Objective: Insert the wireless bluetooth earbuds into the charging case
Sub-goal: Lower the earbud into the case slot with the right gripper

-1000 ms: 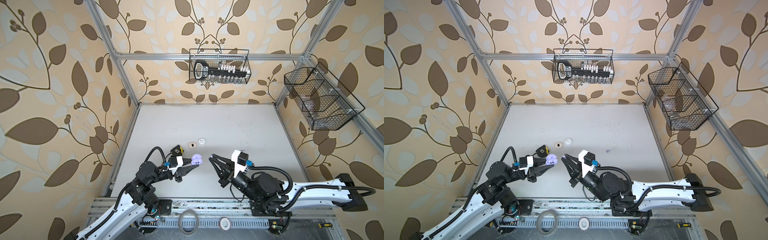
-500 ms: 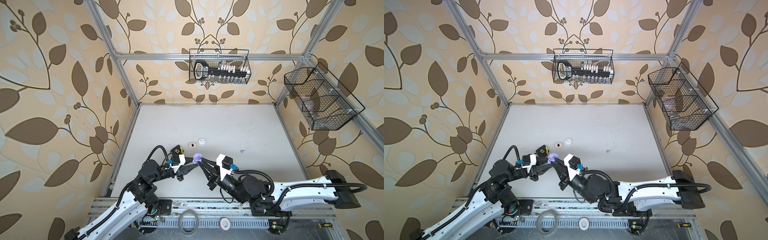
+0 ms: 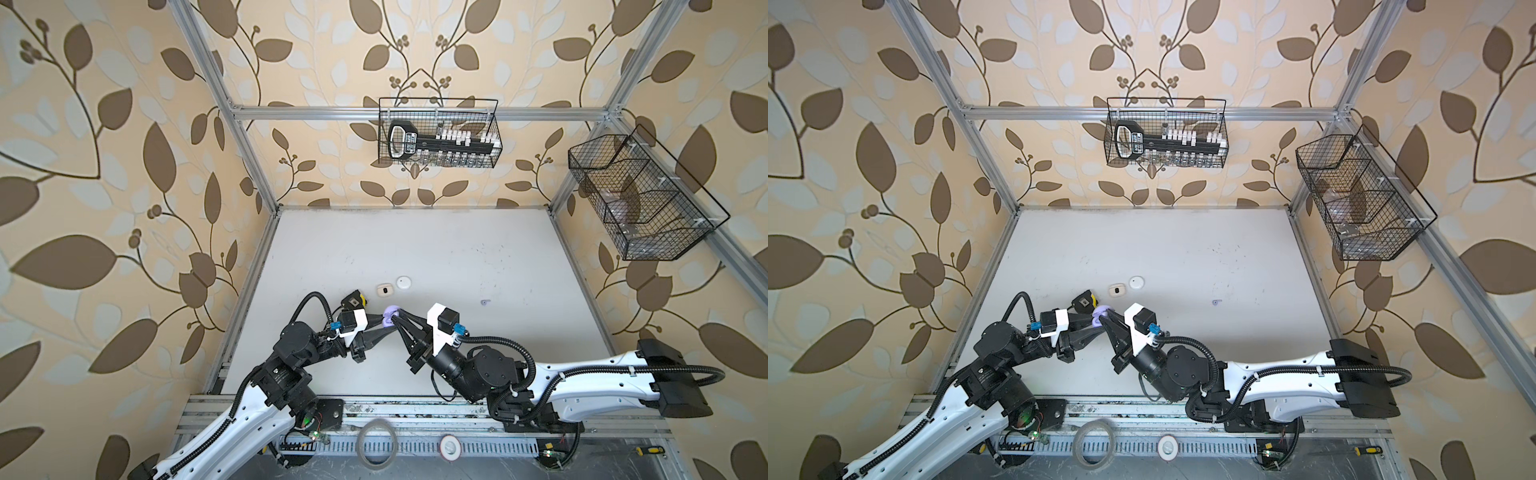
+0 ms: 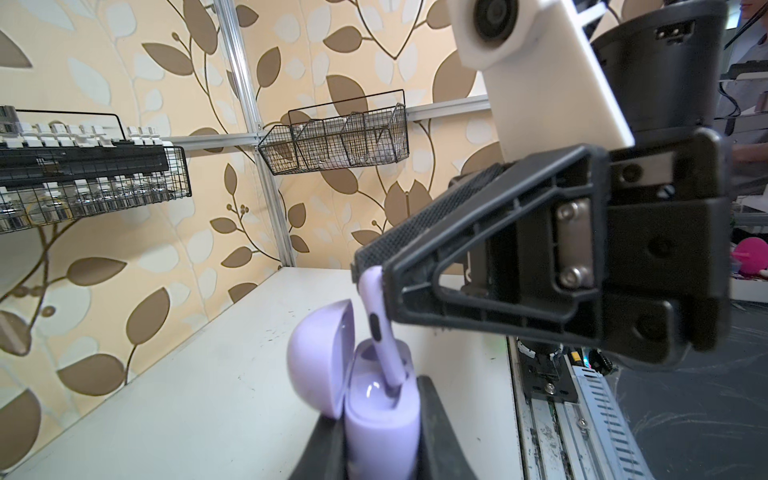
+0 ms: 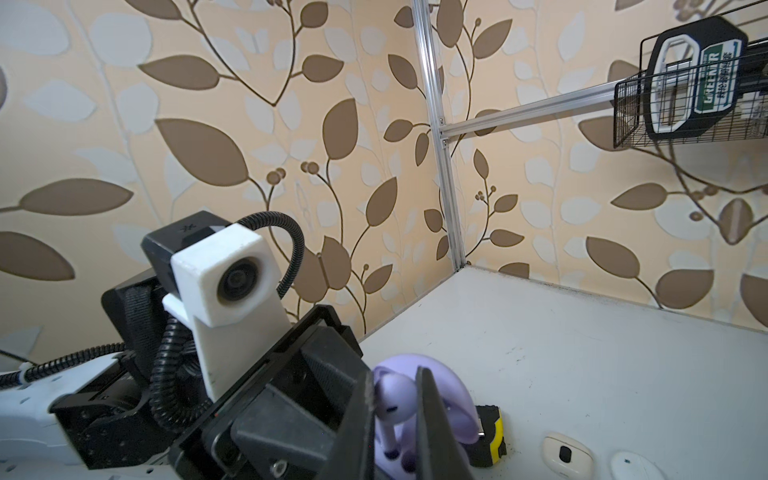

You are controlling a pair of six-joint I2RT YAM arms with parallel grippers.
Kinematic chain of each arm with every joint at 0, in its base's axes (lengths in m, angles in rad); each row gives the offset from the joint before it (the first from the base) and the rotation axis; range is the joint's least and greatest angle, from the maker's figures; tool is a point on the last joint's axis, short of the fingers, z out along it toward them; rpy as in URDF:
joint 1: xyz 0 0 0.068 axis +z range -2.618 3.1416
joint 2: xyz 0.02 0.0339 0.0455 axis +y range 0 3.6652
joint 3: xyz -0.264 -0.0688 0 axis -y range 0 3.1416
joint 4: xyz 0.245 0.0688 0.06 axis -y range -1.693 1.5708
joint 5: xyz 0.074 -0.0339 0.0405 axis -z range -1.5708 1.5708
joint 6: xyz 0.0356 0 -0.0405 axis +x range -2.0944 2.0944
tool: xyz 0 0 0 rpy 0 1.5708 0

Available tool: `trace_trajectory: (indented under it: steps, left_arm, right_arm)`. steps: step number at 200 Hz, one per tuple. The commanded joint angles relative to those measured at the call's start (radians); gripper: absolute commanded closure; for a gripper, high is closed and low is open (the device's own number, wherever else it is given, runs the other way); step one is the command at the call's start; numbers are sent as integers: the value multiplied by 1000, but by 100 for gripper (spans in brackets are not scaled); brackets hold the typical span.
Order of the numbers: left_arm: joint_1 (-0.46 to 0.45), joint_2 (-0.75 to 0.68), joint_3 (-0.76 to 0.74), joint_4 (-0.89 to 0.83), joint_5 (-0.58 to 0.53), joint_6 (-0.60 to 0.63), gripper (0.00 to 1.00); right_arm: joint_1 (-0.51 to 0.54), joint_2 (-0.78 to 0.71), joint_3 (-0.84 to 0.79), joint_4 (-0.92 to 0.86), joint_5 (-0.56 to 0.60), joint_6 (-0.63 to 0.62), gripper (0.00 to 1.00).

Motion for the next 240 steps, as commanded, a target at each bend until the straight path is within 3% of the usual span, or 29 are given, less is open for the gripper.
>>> trace_trajectory:
  steps: [1,224,240]
  left_arm:
    - [-6,-14,33,22,-16,2,100]
    - [-6,-61,37,-4,-87,-9,100]
    - [-7,-60,36,-4,-87,-7,100]
  right_arm:
    - [-6,18,32,63,33,-27,96]
    - [44,92,-6,106,88,14,100]
    - [55,91,-12,107,78,17,87]
